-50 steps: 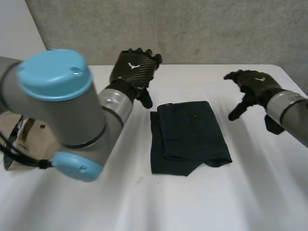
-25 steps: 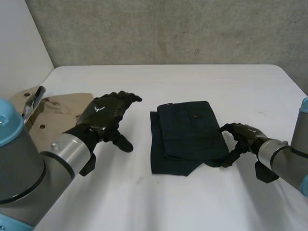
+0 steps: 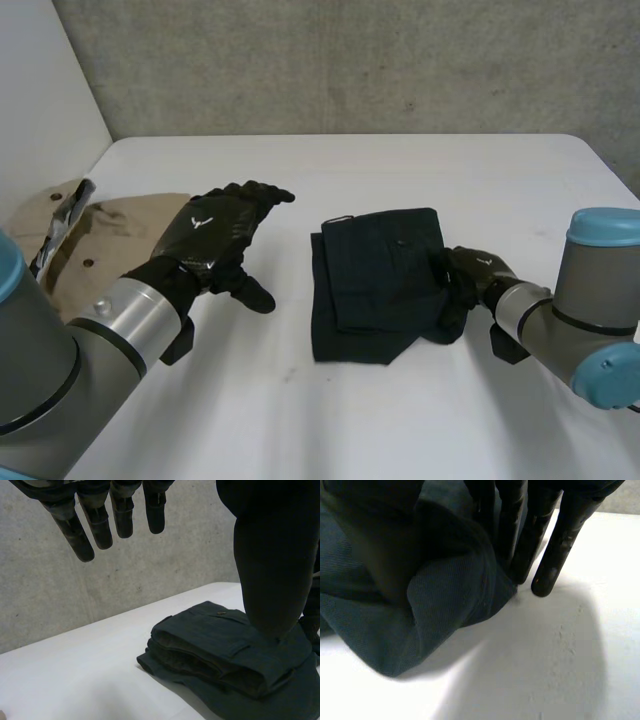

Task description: Fold the laundry.

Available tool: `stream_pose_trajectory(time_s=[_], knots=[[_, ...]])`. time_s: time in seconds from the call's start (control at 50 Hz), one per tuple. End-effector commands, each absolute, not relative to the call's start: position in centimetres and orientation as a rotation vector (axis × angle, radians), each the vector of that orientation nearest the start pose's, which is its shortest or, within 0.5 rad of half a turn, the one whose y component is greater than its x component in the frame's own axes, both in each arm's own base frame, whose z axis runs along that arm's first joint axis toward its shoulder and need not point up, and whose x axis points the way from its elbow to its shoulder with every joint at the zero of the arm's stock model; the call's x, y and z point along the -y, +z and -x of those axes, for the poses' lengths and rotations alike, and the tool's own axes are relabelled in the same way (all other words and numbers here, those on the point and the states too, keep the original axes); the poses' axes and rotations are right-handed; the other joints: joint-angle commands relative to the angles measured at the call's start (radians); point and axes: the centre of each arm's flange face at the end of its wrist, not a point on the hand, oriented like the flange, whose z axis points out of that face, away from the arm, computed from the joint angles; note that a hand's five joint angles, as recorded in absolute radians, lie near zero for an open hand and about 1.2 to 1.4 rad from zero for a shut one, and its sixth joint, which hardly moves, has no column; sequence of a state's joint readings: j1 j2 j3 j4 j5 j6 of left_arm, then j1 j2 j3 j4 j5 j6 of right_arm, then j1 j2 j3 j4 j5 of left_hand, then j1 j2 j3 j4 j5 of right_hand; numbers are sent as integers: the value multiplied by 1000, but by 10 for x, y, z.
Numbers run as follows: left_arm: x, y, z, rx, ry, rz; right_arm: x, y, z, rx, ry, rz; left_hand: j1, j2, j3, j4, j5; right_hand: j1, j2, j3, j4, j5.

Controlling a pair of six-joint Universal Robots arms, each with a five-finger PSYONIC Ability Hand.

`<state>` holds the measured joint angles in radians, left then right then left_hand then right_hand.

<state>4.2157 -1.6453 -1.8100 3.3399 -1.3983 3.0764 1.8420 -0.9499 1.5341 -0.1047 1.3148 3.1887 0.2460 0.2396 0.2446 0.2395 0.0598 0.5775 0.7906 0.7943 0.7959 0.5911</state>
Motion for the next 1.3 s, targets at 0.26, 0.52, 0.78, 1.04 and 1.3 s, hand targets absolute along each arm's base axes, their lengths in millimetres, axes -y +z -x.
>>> stream_pose_trajectory(time_s=[0.26, 0.52, 0.78, 1.04, 1.3], knots=[[198, 234, 274, -2674, -2324, -801, 416, 138, -252, -2191, -1690, 470, -18, -11, -16, -11, -6, 819, 606, 602, 600, 631], [203, 231, 276, -2678, -2314, -801, 522, 131, -133, -2334, -1959, 216, -18, -11, -16, -11, -6, 819, 606, 602, 600, 631], [205, 231, 278, -2681, -2312, -800, 544, 120, 17, -2628, -2206, -147, -18, -11, -16, -11, -6, 819, 606, 602, 600, 631], [207, 229, 279, -2688, -2302, -795, 525, 122, 21, -2766, -2056, -162, -18, -11, -16, -11, -6, 819, 606, 602, 600, 631], [206, 230, 278, -2686, -2307, -792, 501, 144, 6, -2740, -1926, -86, -18, -11, -16, -11, -6, 819, 606, 602, 600, 631]])
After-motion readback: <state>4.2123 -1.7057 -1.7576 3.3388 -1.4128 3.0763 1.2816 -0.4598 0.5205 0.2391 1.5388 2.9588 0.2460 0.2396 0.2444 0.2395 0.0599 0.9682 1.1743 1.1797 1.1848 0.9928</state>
